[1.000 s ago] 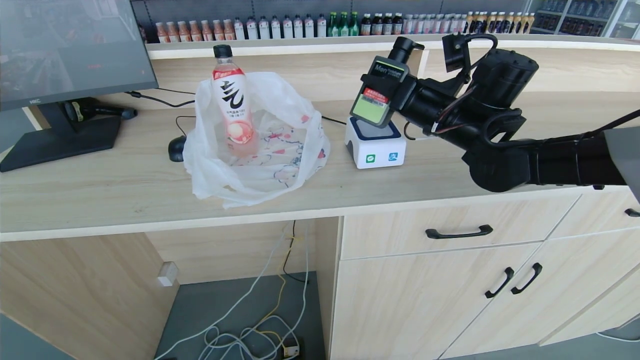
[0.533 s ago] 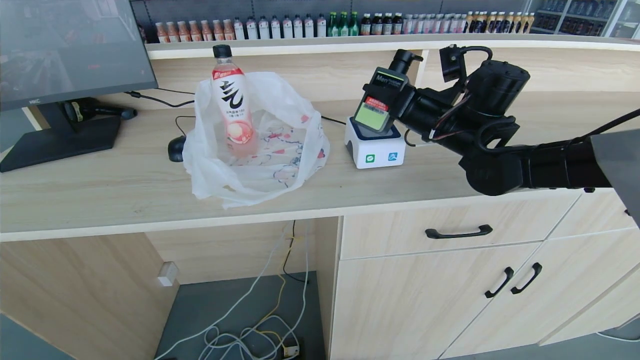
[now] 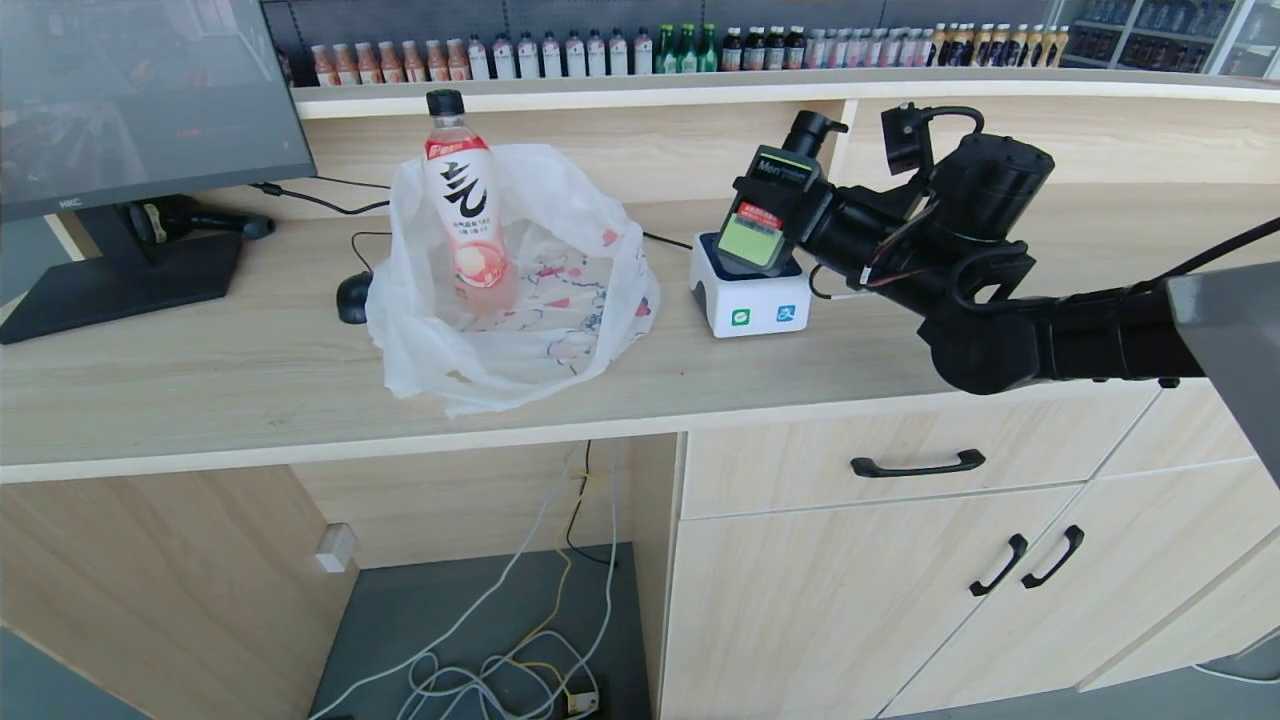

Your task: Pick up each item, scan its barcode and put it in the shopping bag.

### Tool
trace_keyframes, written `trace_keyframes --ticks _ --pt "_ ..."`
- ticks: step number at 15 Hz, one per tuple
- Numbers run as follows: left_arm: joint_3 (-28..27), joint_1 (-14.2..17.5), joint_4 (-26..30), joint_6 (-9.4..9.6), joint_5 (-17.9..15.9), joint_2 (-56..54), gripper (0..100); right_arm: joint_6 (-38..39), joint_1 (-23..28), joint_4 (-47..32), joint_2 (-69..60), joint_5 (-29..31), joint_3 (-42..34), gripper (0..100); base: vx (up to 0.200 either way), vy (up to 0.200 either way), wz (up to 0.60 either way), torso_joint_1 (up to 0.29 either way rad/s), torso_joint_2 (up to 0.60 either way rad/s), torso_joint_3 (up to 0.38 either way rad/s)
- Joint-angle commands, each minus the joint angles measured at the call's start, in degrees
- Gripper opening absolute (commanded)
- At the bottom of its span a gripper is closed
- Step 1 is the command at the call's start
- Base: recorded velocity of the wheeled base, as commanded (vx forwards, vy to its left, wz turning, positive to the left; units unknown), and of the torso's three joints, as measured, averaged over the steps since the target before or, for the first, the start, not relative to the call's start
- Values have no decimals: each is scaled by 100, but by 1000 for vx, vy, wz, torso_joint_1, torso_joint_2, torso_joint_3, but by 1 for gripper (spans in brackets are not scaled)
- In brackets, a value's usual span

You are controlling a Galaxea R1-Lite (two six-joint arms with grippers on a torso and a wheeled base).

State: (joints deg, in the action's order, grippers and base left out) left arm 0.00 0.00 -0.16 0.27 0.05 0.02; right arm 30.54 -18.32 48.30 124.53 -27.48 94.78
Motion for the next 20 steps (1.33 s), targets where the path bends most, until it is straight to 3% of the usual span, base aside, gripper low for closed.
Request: trace_keyframes --ticks 1,20 --pt "0 0 -2 0 4 -2 100 5 4 -14 19 -12 14 0 0 0 0 0 0 0" --pt "0 0 -2 0 4 -2 100 -13 -13 -14 -7 -12 128 0 0 0 0 0 0 0"
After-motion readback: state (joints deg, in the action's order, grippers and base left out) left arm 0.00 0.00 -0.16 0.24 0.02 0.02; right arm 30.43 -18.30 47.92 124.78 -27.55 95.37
